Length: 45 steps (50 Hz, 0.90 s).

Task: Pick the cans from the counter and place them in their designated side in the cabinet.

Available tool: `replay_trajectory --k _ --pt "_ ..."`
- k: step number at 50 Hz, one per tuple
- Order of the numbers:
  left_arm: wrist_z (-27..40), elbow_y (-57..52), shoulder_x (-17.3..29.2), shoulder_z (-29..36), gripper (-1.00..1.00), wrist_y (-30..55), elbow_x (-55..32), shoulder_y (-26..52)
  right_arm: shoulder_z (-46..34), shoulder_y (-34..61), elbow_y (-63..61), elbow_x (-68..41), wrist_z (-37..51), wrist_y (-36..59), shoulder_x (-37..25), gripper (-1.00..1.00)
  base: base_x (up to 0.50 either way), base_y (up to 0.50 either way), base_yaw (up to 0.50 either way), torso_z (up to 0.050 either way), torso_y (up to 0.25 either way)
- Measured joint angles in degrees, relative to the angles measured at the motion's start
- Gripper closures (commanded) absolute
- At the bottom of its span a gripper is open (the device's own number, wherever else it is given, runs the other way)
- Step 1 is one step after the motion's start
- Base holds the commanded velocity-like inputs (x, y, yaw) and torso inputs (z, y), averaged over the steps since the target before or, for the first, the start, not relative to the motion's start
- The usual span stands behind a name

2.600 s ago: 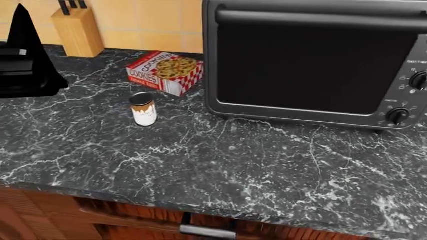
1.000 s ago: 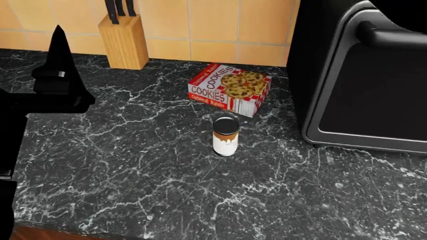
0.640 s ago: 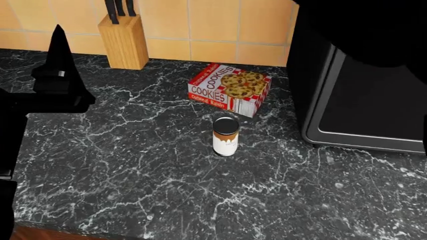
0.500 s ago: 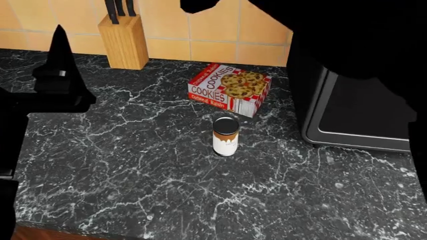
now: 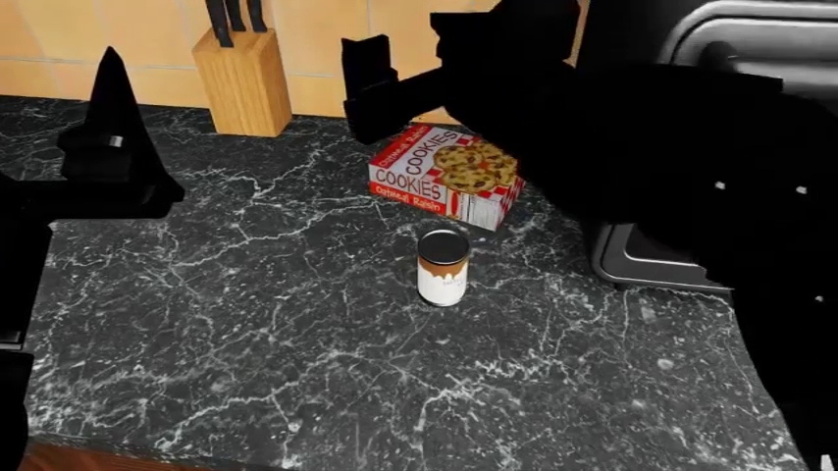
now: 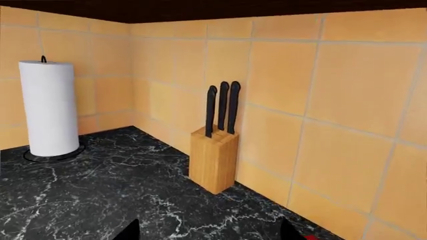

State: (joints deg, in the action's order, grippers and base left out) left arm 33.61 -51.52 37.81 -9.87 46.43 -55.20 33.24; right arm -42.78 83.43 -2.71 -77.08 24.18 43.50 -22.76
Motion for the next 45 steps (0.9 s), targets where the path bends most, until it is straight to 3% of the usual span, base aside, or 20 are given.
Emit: replay_trajectory --k 45 --pt "0.79 0.17 0.56 0.72 -1.0 -0.86 -0.22 -0.18 -1.06 -15.63 -11.16 1.61 6.57 -5.63 -4.7 -1.0 0.0 0.0 0.0 0.0 0.0"
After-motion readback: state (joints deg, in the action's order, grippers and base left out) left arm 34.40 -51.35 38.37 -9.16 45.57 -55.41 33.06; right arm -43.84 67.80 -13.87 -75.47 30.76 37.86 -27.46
